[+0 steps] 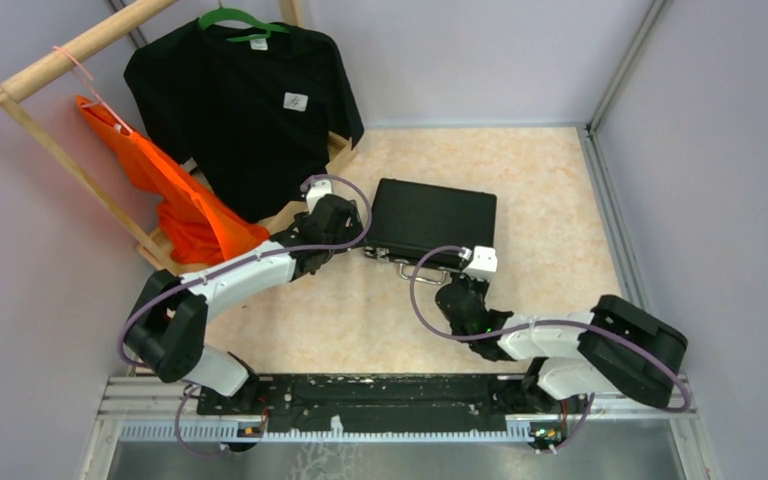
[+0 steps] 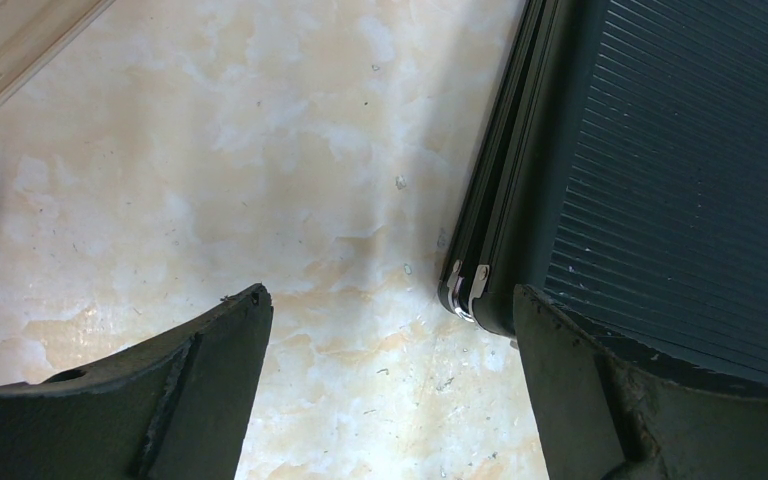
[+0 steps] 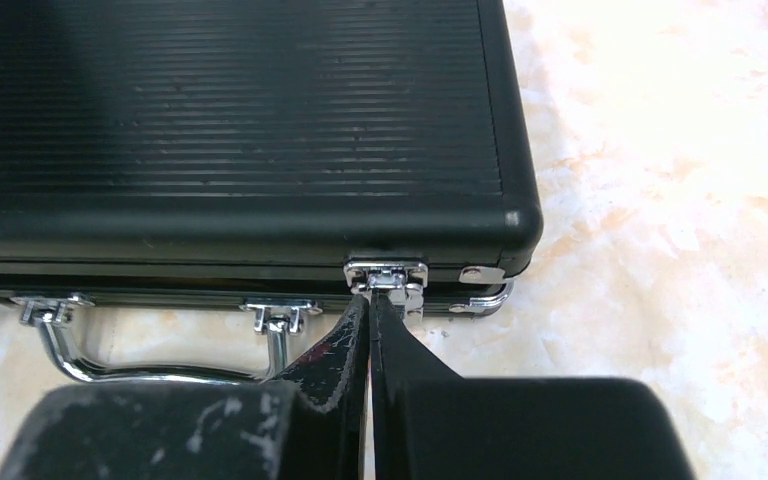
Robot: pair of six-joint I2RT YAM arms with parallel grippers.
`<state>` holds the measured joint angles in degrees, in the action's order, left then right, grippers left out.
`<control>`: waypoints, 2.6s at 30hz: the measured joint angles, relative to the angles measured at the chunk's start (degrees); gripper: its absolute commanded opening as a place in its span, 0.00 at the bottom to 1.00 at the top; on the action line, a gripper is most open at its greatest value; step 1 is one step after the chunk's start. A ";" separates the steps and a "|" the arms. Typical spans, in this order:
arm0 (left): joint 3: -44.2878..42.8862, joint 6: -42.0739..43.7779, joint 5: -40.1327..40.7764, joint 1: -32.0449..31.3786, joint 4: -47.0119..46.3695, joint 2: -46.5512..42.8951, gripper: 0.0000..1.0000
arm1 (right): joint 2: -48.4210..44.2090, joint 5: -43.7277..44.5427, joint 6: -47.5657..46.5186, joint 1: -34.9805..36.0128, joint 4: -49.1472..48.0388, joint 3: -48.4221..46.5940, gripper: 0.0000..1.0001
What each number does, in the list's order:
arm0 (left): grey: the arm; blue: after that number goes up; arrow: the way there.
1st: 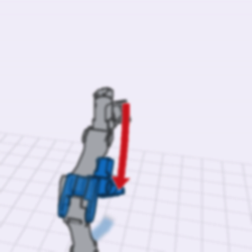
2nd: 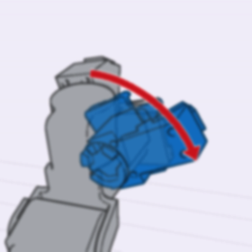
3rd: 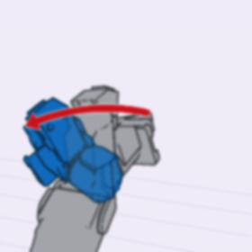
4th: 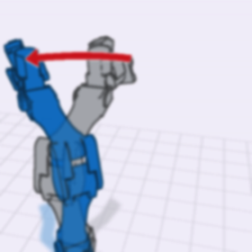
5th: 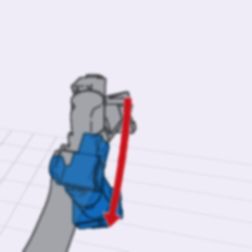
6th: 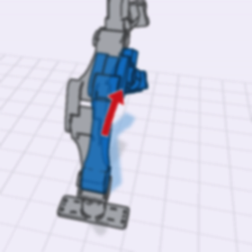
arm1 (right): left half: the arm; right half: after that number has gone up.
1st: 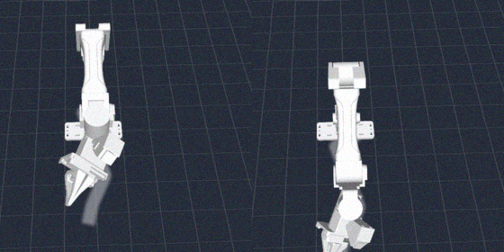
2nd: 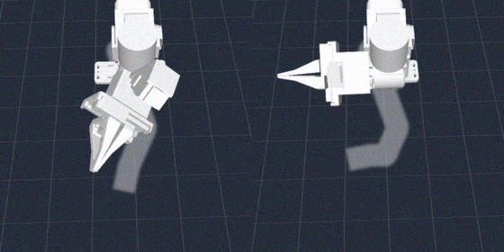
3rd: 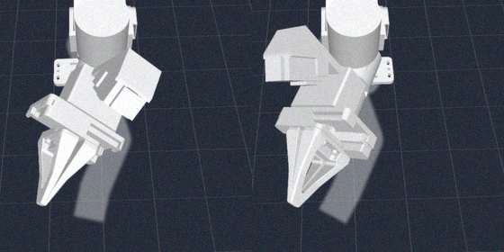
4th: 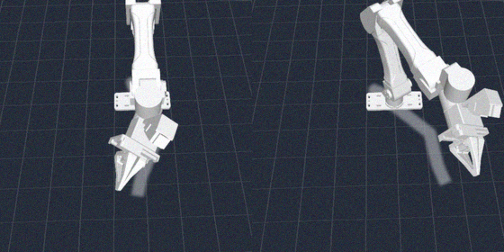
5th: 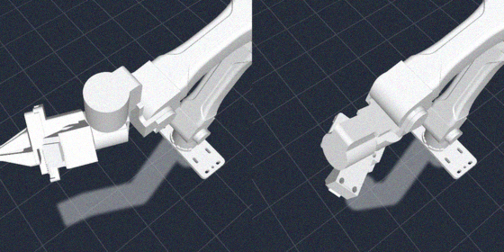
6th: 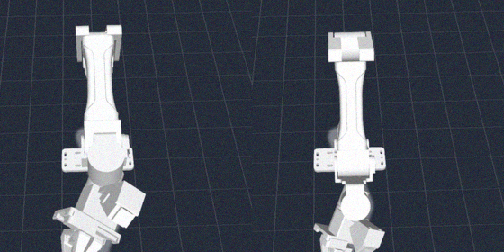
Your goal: Pack up texas hold em set
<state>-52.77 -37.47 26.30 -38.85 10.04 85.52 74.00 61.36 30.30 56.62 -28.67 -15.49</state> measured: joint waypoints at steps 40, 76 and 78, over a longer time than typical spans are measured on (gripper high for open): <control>0.00 0.07 -3.91 0.00 -0.17 1.22 0.96 | -1.29 -15.30 -0.09 -10.58 10.29 -4.24 0.53; -0.02 1.11 -4.94 0.00 0.07 1.62 0.96 | -7.06 -17.33 -3.32 -8.26 18.40 -5.20 0.02; -0.02 1.14 -4.94 0.00 0.17 1.66 0.96 | -7.78 -17.90 -2.16 -7.72 20.17 -5.20 0.04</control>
<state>-52.80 -36.34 21.37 -38.85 10.22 87.18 66.22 43.46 28.14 48.90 -8.49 -20.69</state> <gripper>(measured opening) 0.959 0.268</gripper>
